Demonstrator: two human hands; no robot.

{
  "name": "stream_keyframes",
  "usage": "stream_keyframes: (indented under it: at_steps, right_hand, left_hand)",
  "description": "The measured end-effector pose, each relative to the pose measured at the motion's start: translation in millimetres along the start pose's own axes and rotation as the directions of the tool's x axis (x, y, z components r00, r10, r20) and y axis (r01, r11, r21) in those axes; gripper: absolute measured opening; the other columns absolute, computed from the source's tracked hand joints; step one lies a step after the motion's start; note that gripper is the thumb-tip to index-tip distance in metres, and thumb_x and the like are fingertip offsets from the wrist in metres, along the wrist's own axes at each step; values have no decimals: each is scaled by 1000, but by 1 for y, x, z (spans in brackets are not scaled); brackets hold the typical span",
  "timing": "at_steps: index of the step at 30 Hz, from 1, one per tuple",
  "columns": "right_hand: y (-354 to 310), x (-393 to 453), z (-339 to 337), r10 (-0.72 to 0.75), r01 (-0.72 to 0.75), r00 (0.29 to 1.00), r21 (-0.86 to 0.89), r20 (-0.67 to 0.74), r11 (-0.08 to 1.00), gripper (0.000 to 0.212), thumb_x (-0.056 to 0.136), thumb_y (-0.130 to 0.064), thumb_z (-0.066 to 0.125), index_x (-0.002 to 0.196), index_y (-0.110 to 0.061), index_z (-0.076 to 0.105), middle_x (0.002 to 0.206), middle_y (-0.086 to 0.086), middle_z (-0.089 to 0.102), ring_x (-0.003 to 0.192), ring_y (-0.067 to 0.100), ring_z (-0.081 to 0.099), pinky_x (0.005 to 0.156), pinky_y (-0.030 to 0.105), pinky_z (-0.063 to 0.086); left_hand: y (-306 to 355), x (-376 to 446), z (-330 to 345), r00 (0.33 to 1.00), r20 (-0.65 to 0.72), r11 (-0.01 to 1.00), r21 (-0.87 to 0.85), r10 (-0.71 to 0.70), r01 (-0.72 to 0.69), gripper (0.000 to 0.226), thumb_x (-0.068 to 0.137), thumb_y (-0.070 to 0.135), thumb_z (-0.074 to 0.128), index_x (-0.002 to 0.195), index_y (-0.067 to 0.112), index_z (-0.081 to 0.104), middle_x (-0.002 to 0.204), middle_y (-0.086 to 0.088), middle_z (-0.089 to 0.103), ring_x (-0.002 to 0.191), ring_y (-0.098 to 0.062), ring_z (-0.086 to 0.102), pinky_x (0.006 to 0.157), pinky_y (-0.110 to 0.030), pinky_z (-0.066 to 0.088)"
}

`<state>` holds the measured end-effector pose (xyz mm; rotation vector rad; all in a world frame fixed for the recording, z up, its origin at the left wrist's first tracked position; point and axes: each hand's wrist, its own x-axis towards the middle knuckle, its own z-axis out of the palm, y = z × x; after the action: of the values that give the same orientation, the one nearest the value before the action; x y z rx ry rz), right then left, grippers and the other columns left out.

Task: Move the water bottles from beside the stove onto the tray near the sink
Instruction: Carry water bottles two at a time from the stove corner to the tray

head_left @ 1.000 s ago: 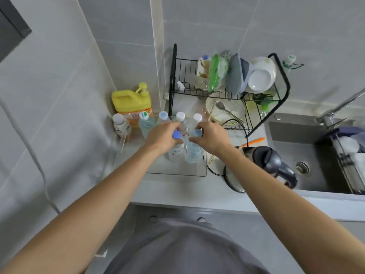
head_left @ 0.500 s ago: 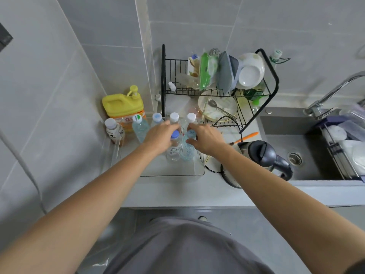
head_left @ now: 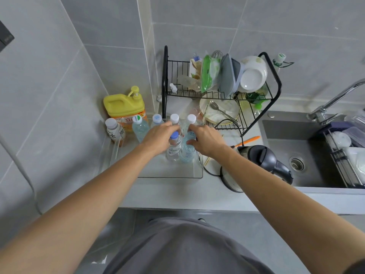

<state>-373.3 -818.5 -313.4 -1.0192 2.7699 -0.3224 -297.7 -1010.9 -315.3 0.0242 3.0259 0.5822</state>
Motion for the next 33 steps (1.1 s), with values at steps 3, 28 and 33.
stream_keyframes:
  at_steps: [3, 28, 33]
  right_hand:
    - [1, 0, 2, 0, 0, 1000, 2, 3, 1000, 43, 95, -41, 75, 125, -16, 59, 110, 9, 74, 100, 38, 69, 80, 44, 55]
    - [-13, -31, -27, 188, -172, 976, 139, -114, 975, 43, 102, -55, 56, 133, -25, 51, 116, 0, 66, 99, 27, 68, 71, 37, 51]
    - [7, -63, -88, 290, -275, 880, 94, -377, 957, 43, 104, -52, 50, 138, -24, 51, 118, 1, 59, 111, 25, 57, 75, 35, 47]
  left_hand:
    - [1, 2, 0, 1000, 14, 1000, -9, -2, 2, 42, 87, 5, 79, 122, 22, 63, 119, -3, 61, 104, -34, 64, 70, -38, 40]
    - [16, -21, -35, 947, -315, 997, -8, 66, -72, 35, 96, 38, 67, 125, 21, 62, 110, 3, 64, 92, -28, 70, 59, -34, 50]
    - [72, 13, -64, 916, -332, 974, 64, 224, -216, 40, 99, 46, 58, 131, 22, 59, 116, 3, 59, 110, -22, 56, 74, -41, 59]
